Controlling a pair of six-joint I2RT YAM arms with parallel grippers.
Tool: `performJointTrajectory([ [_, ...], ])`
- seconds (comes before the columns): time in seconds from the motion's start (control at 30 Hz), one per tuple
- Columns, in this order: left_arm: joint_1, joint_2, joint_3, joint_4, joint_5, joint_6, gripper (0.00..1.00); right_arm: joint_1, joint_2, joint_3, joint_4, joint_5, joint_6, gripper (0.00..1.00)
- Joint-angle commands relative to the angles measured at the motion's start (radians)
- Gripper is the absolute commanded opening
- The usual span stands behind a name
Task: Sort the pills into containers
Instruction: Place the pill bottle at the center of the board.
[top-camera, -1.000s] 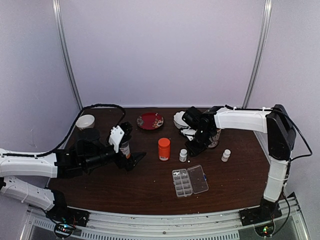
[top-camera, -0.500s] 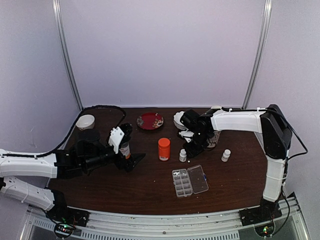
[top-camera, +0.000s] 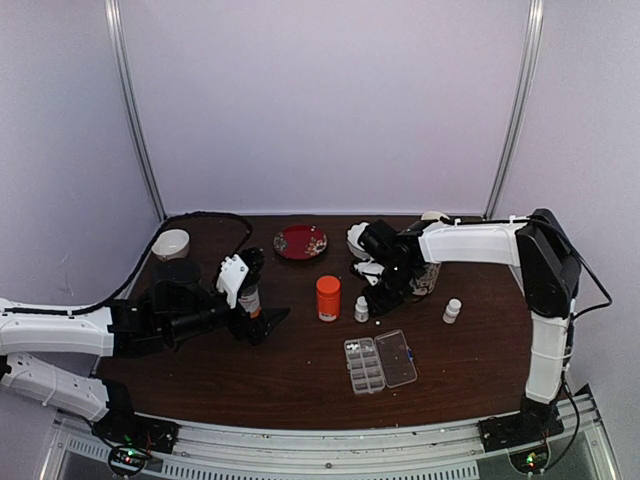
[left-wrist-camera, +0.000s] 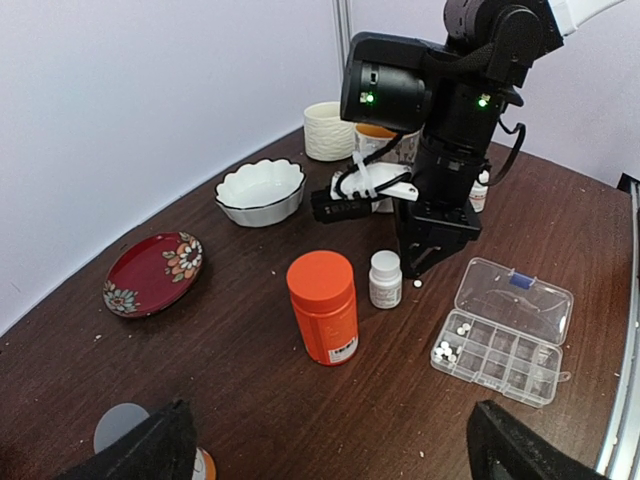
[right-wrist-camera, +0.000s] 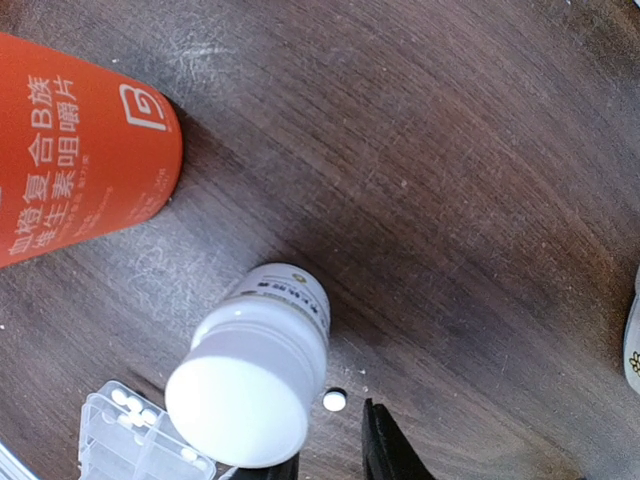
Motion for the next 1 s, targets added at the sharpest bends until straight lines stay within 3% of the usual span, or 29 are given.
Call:
performJointTrajectory([
  [0.0,0.008,-0.007,-0.001,0.025,-0.010,0.000,0.98,0.005,0.006,0.017,0.017,-0.008,0.000,0.24],
  [0.4,0.006,-0.006,0.000,0.017,-0.013,0.002,0.98,0.023,0.068,0.123,-0.015,-0.004,-0.007,0.23],
  [0.97,0.006,0.004,0.000,0.025,-0.002,0.000,0.98,0.020,0.066,0.106,-0.153,0.074,-0.028,0.22],
])
